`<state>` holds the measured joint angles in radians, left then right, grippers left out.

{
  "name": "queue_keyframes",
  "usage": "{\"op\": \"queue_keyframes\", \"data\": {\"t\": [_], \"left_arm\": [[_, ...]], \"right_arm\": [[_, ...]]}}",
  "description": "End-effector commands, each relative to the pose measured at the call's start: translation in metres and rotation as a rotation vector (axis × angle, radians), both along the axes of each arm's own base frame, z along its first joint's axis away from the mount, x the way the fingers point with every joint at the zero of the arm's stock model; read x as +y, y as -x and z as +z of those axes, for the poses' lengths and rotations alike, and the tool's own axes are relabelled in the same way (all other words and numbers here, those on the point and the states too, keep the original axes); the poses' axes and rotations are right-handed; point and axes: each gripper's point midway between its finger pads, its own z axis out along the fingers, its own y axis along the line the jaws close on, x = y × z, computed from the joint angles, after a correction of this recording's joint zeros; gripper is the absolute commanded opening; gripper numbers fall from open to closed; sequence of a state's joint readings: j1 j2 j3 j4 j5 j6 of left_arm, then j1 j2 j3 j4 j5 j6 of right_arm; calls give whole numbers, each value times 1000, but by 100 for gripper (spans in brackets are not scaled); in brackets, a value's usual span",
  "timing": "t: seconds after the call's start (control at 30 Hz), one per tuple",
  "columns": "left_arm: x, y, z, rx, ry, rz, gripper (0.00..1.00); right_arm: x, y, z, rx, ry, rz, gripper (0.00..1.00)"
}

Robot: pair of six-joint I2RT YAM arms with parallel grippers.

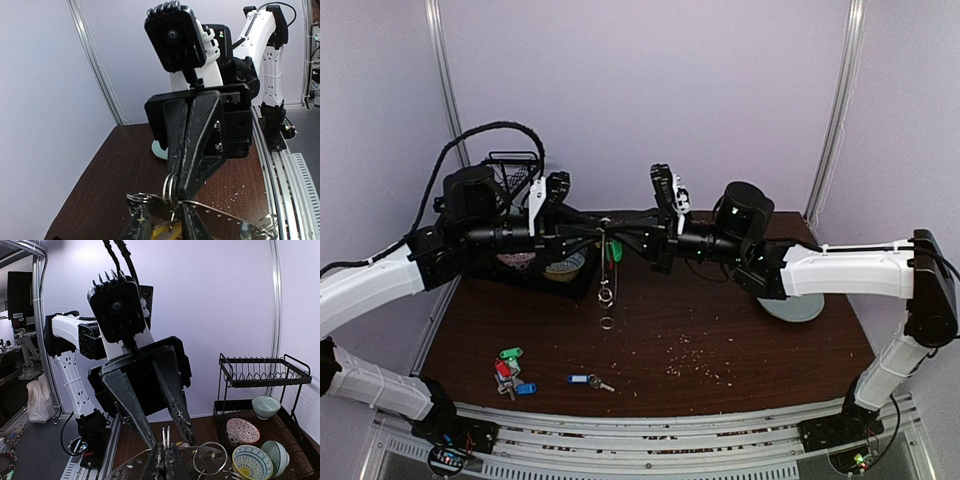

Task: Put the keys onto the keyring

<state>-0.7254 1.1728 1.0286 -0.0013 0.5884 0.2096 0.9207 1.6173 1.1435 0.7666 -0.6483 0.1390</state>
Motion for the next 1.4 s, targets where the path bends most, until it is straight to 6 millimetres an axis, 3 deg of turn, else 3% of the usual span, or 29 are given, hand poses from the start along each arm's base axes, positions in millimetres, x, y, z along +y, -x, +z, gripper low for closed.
{"op": "queue_keyframes", "data": {"t": [0.0,0.3,0.43,0.5,0.6,0.73,0.83,0.97,1.17,1.37], "left_arm": [[-1,6,18,-8,61,-42,23],[-5,11,18,9,72,-83,10],[-4,16,18,10,73,-104,29],[-5,18,18,13,73,-115,29],[-4,16,20,15,69,-105,22],[-4,14,19,14,66,-92,4],[-4,16,19,11,68,-100,0],[-2,12,20,-3,71,-73,0],[6,-8,17,-43,66,63,0],[5,-8,14,-43,72,60,0]], "right_arm": [[-2,5,19,-42,-66,1,0],[0,6,16,-45,-53,8,0],[1,6,14,-48,-44,6,0],[1,6,16,-51,-45,5,0],[1,7,16,-52,-43,6,0],[1,6,15,-57,-37,1,0],[1,6,13,-58,-32,-2,0],[1,7,12,-63,-24,-1,0],[4,8,1,-81,28,9,0],[13,-3,-12,-75,107,-13,1]]}}
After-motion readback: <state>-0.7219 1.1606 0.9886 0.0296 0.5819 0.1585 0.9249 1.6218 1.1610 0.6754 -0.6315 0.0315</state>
